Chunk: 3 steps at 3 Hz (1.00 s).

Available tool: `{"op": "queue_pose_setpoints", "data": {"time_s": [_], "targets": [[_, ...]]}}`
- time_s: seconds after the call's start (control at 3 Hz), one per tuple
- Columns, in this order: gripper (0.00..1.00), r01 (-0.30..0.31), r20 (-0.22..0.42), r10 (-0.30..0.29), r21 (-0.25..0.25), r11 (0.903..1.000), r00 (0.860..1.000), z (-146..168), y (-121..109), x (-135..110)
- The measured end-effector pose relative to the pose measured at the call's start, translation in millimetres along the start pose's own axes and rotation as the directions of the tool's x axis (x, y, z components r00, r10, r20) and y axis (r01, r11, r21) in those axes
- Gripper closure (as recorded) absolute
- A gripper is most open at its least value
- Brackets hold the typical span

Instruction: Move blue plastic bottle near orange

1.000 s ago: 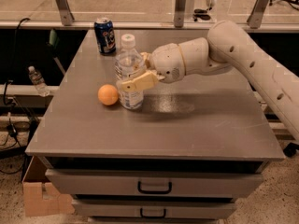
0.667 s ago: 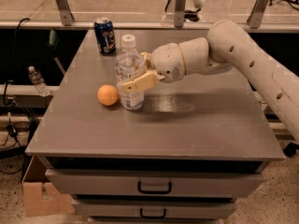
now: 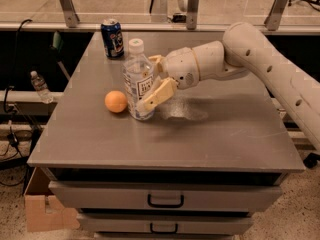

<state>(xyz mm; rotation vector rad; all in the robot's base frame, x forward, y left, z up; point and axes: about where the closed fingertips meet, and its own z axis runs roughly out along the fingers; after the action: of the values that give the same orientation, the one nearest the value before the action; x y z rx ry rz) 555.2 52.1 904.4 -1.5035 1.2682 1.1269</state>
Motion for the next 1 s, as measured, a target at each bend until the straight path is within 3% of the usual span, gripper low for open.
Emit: {"op": "queue_pose_setpoints", "data": {"time_s": [0.33, 0.67, 1.0], "targets": [[0.00, 0.010, -0.013, -0.009, 0.048, 0.9988, 1.000, -19, -12, -2], [0.00, 0.050, -0.035, -0.046, 0.139, 0.9890, 0.998, -59, -33, -15], [0.00, 0.124, -0.069, -0.109, 0.283, 0.9510, 0.992, -125, -50, -50]]}}
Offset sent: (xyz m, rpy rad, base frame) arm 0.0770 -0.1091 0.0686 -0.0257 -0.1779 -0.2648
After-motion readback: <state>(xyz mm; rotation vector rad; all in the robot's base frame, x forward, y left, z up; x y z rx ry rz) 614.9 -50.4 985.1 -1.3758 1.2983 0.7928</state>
